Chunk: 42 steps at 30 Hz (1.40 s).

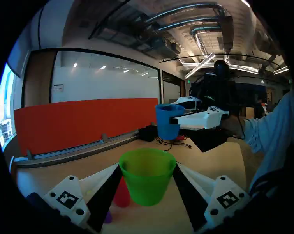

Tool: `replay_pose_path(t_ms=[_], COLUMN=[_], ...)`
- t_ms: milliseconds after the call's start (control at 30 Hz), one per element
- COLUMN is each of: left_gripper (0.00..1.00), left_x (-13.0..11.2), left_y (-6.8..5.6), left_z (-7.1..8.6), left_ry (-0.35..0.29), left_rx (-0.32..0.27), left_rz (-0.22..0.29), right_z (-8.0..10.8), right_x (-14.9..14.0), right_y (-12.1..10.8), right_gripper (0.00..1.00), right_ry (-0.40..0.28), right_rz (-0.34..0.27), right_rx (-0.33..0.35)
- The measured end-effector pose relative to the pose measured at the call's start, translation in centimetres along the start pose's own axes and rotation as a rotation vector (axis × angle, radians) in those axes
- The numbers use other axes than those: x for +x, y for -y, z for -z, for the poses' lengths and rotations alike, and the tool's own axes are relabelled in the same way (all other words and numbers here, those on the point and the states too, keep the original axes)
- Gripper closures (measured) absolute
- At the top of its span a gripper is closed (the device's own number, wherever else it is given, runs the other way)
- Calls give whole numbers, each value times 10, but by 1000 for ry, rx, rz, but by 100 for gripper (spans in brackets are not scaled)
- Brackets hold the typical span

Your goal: Pour water

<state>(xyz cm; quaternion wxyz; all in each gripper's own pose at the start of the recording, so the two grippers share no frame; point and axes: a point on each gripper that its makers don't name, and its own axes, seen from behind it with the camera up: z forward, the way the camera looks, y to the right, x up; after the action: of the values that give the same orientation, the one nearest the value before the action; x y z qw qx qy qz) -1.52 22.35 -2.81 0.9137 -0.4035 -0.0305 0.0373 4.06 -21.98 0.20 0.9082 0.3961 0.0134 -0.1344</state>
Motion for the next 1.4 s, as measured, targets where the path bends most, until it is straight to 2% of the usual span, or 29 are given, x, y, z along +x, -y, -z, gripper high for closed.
replay_pose_path(t_ms=[967,1400], left_gripper=[13,13], left_x=[-5,-3], left_y=[-26,-33], left_z=[-9,-12], left_ry=[3,-2], left_rx=[-54,-72], left_rz=[15,9], right_z=[-2,-7], right_x=[42,59], right_y=[-1,-2], right_gripper=[9,9], right_ry=[-28,-30], right_rz=[230,375], right_rx=[5,3])
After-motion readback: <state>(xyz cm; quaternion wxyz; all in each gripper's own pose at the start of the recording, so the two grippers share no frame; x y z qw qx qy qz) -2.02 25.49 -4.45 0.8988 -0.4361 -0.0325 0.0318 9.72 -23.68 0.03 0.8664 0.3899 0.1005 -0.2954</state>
